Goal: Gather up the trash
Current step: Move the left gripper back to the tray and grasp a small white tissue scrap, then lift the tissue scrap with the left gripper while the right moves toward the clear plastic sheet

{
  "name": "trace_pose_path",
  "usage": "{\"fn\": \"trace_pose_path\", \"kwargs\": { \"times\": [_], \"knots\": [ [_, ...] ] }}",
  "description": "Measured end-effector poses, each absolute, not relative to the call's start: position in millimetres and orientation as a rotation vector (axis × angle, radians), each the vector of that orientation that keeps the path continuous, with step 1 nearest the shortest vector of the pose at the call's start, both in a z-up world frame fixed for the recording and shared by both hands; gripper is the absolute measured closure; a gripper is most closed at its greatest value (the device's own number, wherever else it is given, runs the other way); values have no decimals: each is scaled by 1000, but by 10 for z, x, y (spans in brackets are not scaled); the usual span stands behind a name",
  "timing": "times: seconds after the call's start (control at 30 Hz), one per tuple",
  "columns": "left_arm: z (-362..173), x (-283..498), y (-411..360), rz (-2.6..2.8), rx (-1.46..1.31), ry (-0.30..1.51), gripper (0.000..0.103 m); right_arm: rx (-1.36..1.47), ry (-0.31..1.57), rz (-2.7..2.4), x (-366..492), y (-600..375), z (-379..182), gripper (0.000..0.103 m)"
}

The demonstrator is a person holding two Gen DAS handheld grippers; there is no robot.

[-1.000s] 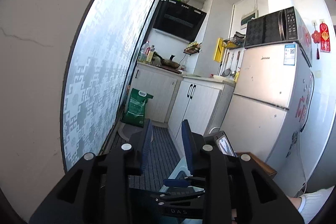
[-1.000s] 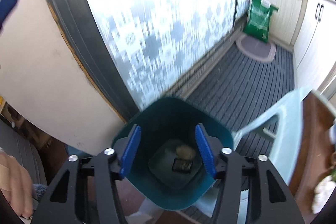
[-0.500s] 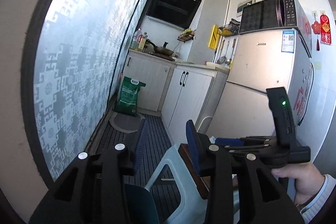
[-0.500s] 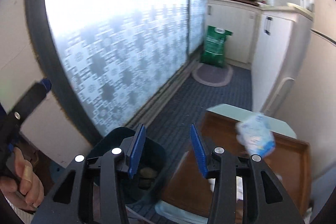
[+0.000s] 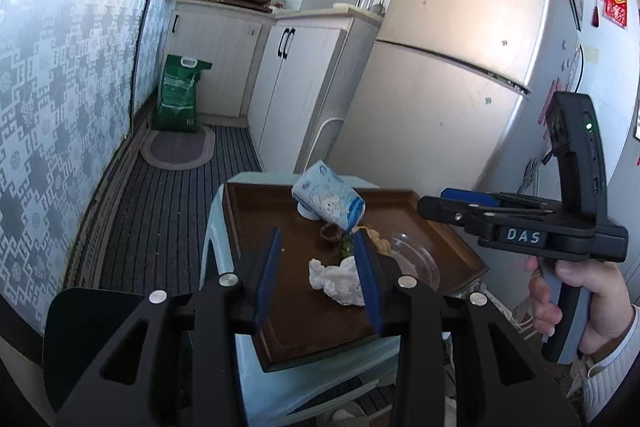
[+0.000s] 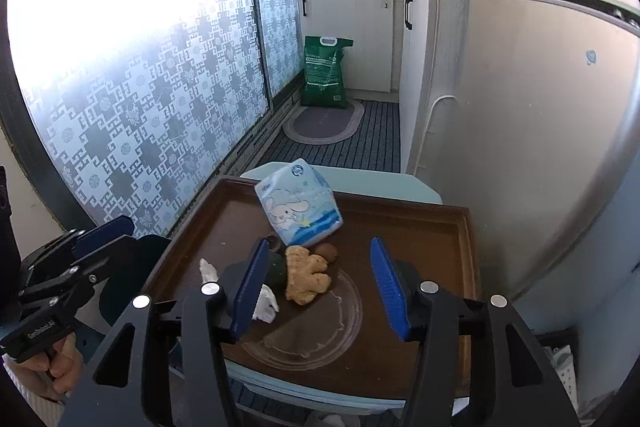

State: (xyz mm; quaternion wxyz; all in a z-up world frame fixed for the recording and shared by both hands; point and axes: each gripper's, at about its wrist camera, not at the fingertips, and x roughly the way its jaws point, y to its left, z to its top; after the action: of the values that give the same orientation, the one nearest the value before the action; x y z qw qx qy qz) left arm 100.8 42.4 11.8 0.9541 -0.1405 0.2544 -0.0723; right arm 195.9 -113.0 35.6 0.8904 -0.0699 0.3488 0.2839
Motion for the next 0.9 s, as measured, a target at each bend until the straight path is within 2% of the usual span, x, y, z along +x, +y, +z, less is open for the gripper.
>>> {"fn": "trace_pose_path", "kwargs": {
  "times": [0.17, 0.47, 0.7, 0.73, 0.9],
  "knots": [
    [-42, 1204, 308, -151, -284, 607, 66, -80, 742, 592, 2018, -1402, 330, 37],
    [-200, 1400, 262, -89, -311, 711, 66, -44, 814, 626, 2081, -1504, 168, 36],
    [-237, 1452, 285, -92, -336, 732, 86, -56, 848, 620, 2099, -1459, 82, 36],
    [-230, 1449, 285, -89, -330, 728, 92, -54, 853, 615, 2108, -1465, 73, 36],
    [-165, 1394, 249, -80, -303, 684, 95, -58, 884, 609, 2145, -1447, -4, 43]
  ]
}}
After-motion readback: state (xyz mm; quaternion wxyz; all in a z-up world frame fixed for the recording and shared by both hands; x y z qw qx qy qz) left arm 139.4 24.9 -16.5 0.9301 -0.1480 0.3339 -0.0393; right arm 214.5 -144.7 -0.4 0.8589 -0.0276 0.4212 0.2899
